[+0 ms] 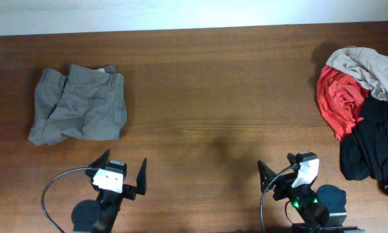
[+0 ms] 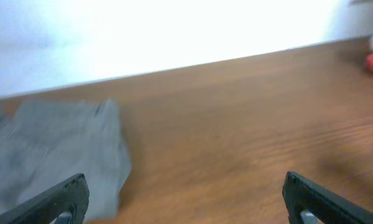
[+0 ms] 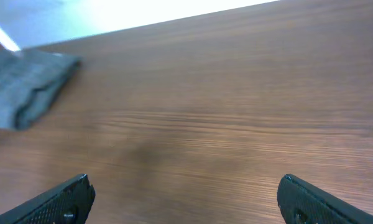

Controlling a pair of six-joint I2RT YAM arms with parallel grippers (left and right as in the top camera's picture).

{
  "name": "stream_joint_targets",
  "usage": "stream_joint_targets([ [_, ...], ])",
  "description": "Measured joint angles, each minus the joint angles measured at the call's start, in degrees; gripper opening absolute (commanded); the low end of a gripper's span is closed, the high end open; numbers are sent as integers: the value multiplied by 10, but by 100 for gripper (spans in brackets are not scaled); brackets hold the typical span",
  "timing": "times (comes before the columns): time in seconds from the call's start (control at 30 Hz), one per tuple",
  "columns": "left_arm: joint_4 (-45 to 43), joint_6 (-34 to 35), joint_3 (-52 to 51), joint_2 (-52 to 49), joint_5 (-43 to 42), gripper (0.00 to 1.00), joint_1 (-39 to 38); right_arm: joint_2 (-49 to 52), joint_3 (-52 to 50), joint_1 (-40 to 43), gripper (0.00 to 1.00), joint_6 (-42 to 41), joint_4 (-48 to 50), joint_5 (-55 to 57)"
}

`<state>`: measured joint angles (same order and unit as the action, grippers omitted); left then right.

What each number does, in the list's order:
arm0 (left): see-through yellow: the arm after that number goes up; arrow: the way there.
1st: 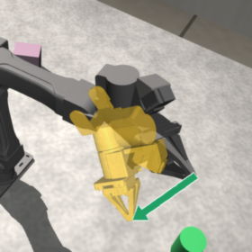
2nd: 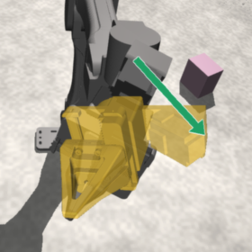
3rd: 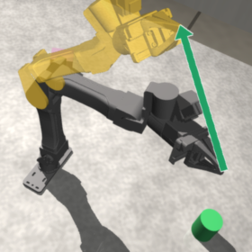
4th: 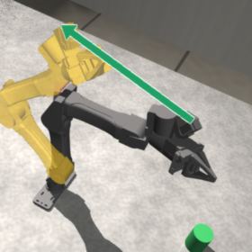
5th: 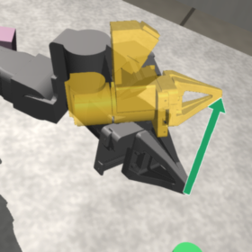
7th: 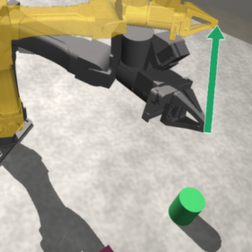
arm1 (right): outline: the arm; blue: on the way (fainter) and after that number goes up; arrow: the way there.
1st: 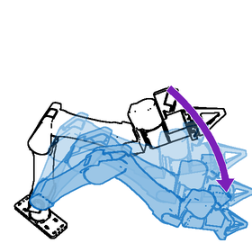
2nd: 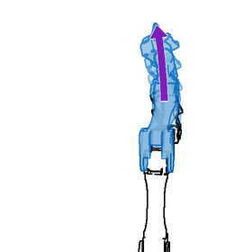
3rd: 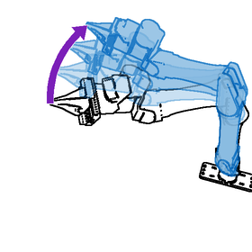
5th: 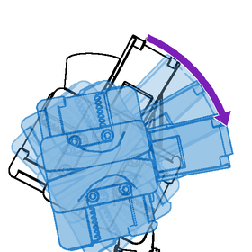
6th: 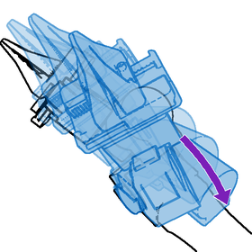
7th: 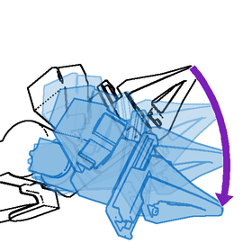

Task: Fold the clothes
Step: 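Reach the right gripper into the clothes pile and grasp the black shirt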

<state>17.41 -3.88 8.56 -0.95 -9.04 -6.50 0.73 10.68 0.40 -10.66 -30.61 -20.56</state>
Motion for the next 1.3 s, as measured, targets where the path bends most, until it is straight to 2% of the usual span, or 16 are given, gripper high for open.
stream_joint_targets([
  [0.1,-42,1,1,0,-24,99,0,0,0,0,99,-25,30,-30],
  [0.2,-44,3,21,-14,-32,99,0,0,9,0,99,-37,39,-49],
  [0.37,-5,4,173,-154,-30,99,0,46,134,0,99,-46,-3,-41],
  [0.47,42,5,288,-269,-28,100,0,122,241,0,99,-48,-61,-10],
  [0.63,179,5,494,-471,-29,99,0,283,384,0,99,-50,-182,46],
  [0.77,255,5,606,-589,-35,99,0,427,480,0,99,-50,-254,55],
  [0.87,270,5,644,-645,-50,99,0,506,518,0,99,-43,-285,57],
  [1.03,285,7,647,-704,-103,99,0,631,579,29,99,-44,-328,92],
  [1.3,284,7,648,-713,-127,99,0,806,750,236,99,-48,-354,147],
])
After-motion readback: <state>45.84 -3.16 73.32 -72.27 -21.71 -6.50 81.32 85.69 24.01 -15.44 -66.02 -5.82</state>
